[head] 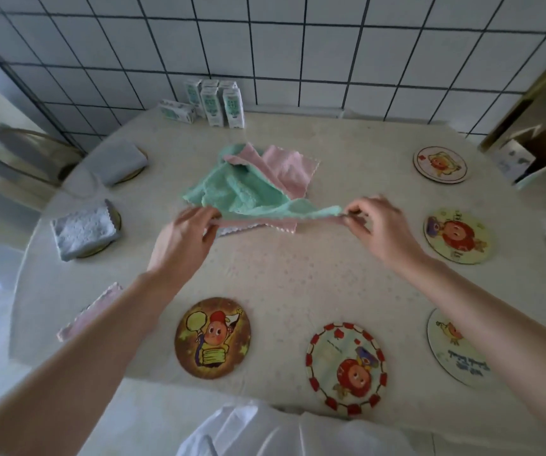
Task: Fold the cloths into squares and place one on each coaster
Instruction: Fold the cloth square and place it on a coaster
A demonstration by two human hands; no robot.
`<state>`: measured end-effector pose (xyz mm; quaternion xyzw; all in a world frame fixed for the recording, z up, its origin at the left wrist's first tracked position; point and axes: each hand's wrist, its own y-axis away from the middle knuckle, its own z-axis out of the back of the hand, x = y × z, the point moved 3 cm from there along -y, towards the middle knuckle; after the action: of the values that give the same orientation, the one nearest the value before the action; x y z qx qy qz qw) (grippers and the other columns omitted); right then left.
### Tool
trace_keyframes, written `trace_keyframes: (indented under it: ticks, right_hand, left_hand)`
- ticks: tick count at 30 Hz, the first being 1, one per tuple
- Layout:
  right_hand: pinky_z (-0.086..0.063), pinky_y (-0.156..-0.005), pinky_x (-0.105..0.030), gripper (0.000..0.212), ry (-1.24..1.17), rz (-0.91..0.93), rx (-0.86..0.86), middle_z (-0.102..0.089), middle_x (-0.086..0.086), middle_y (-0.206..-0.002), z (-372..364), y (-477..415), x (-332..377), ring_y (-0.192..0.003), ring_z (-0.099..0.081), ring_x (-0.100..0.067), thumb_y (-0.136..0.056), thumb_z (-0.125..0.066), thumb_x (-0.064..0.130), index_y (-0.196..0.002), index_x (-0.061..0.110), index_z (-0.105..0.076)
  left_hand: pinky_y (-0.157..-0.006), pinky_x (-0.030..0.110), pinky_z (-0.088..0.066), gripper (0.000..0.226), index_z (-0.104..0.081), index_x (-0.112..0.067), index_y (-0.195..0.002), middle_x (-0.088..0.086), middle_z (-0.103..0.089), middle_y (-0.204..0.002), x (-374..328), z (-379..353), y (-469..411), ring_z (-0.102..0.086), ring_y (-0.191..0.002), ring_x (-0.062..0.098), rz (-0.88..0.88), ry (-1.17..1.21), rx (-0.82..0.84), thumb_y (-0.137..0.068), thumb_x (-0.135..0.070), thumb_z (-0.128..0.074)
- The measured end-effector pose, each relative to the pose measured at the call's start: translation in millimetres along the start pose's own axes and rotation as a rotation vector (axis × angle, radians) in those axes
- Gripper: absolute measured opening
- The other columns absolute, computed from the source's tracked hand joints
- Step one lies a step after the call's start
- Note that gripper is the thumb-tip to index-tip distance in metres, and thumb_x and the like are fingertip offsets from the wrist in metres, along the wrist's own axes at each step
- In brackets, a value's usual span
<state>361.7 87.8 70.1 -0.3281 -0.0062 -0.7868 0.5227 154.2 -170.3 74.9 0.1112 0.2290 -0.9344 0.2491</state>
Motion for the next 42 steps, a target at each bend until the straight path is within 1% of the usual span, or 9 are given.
trace_keyframes:
  ticks: [6,13,19,23,28,32,35,39,42]
  right_hand:
    - [-0.046,-0.086,-0.021,0.014,0.032,-0.092,0.418,-0.062,0.004,-0.098,-59.2,99.3,-16.6,-0.095,-0.057,-0.010,-0.087,-0.063,0.011,-0.100,0.015,-0.064]
    - [-0.044,-0.093,-0.021,0.018,0.066,-0.109,0.593,-0.061,0.012,-0.100,-78.0,180.5,-17.5,-0.098,-0.049,0.002,-0.090,-0.059,0.012,-0.104,0.020,-0.065]
    - [-0.040,-0.071,-0.008,0.018,-0.041,-0.224,0.546,-0.053,0.022,-0.090,-75.0,198.4,-12.9,-0.078,-0.050,0.010,-0.086,-0.065,0.014,-0.099,0.026,-0.064]
    - [-0.050,-0.072,-0.018,0.011,-0.139,-0.321,0.445,-0.062,0.013,-0.085,-77.4,181.9,-17.4,-0.080,-0.058,0.000,-0.083,-0.069,0.013,-0.091,0.020,-0.067]
    - [-0.048,-0.068,-0.011,0.002,-0.277,-0.552,0.301,-0.066,0.010,-0.083,-81.5,145.7,-23.8,-0.079,-0.062,-0.002,-0.086,-0.065,0.016,-0.088,0.017,-0.066]
    - [-0.051,-0.071,-0.021,0.005,-0.397,-0.716,0.182,-0.068,0.002,-0.083,-92.0,113.4,-38.3,-0.078,-0.064,-0.011,-0.087,-0.064,0.013,-0.087,0.018,-0.065]
    - [-0.056,-0.073,-0.030,0.010,-0.441,-0.816,0.131,-0.069,-0.003,-0.084,-101.3,93.7,-53.8,-0.078,-0.066,-0.019,-0.087,-0.064,0.006,-0.087,0.016,-0.066]
    - [-0.053,-0.064,-0.023,0.008,-0.465,-0.907,0.131,-0.070,-0.005,-0.085,-113.0,72.7,-75.2,-0.075,-0.065,-0.017,-0.086,-0.065,0.005,-0.090,0.011,-0.068]
    - [-0.051,-0.064,-0.022,0.008,-0.459,-0.921,0.134,-0.069,-0.003,-0.082,-120.3,58.9,-84.1,-0.072,-0.065,-0.015,-0.086,-0.065,0.006,-0.089,0.012,-0.069]
  left_hand:
    - [-0.059,0.036,-0.059,0.018,-0.071,-0.009,-0.094,0.002,-0.069,-0.088,7.1,-62.0,112.0,-0.066,-0.080,0.020,0.029,0.035,0.288,-0.078,-0.003,-0.074]
    - [-0.055,0.029,-0.056,0.024,-0.071,-0.017,-0.081,-0.006,-0.067,-0.076,1.1,-78.0,193.6,-0.064,-0.074,0.016,0.097,0.069,0.430,-0.064,-0.004,-0.083]
    - [-0.067,0.033,-0.056,0.020,-0.071,-0.015,-0.079,-0.012,-0.060,-0.075,14.3,-78.7,209.7,-0.058,-0.077,0.013,0.241,0.202,0.436,-0.066,-0.006,-0.083]
    - [-0.069,0.020,-0.048,0.019,-0.074,-0.019,-0.084,-0.011,-0.067,-0.076,25.8,-78.3,196.6,-0.059,-0.071,0.005,0.558,0.327,0.421,-0.074,-0.002,-0.075]
    - [-0.060,0.021,-0.048,0.017,-0.073,-0.019,-0.091,-0.001,-0.069,-0.079,38.8,-84.2,162.6,-0.063,-0.071,0.015,0.878,0.498,0.339,-0.080,-0.006,-0.070]
    - [-0.074,0.034,-0.057,0.009,-0.070,-0.020,-0.091,-0.002,-0.069,-0.086,45.8,-92.1,129.7,-0.065,-0.082,0.021,1.047,0.640,0.213,-0.087,-0.013,-0.065]
    - [-0.066,0.032,-0.056,0.008,-0.069,-0.019,-0.091,0.002,-0.070,-0.088,50.8,-101.0,106.9,-0.064,-0.077,0.021,1.129,0.653,0.167,-0.088,-0.015,-0.063]
    - [-0.049,0.033,-0.057,0.007,-0.070,-0.016,-0.092,0.004,-0.070,-0.088,60.5,-113.5,86.0,-0.066,-0.073,0.023,1.205,0.679,0.169,-0.087,-0.015,-0.066]
    - [-0.064,0.045,-0.060,0.005,-0.071,-0.018,-0.089,0.003,-0.071,-0.085,72.9,-124.0,77.8,-0.068,-0.079,0.026,1.242,0.692,0.165,-0.085,-0.015,-0.068]
